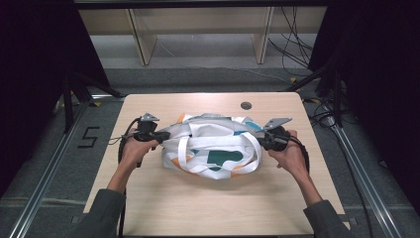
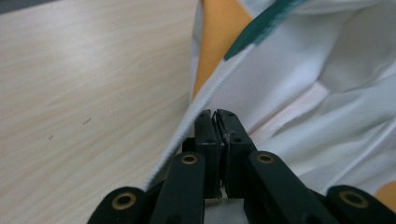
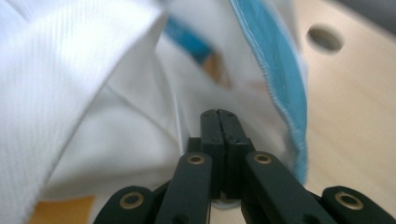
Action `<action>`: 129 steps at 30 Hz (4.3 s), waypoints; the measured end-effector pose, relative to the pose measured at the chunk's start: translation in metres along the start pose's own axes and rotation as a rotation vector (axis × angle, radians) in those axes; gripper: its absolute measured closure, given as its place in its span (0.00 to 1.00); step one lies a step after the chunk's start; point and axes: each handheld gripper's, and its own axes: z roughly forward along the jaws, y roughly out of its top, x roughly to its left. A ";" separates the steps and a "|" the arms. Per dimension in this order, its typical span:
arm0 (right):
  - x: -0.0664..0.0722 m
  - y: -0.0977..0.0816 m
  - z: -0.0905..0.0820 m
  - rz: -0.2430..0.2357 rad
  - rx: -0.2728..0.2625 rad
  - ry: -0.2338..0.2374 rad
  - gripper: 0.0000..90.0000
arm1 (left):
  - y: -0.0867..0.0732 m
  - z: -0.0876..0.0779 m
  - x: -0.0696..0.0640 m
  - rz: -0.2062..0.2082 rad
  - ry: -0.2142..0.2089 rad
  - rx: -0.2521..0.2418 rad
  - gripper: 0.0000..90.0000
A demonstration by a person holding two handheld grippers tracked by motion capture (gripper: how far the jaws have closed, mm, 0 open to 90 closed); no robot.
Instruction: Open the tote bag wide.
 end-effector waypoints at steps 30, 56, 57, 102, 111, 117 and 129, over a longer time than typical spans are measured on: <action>0.081 0.027 0.019 -0.231 0.184 0.314 1.00 | 0.081 0.092 -0.073 0.185 -0.010 0.177 0.99; 0.046 0.047 -0.026 -0.149 -0.107 0.141 1.00 | 0.055 0.032 -0.076 0.298 -0.062 0.137 0.93; 0.040 0.053 -0.022 -0.136 -0.094 0.114 1.00 | 0.051 0.031 -0.076 0.314 -0.064 0.152 0.93; 0.060 0.043 0.014 -0.236 0.062 0.161 1.00 | 0.045 0.030 -0.096 0.270 -0.213 0.021 0.93; 0.078 0.018 0.015 -0.316 0.146 0.205 1.00 | 0.078 0.091 -0.090 0.260 -0.010 0.083 0.98; 0.082 0.006 0.013 -0.301 0.131 0.210 1.00 | 0.092 0.114 -0.075 0.266 0.094 0.199 0.99; 0.082 0.002 0.011 -0.254 0.105 0.210 1.00 | 0.094 0.105 -0.069 0.263 0.073 0.194 0.94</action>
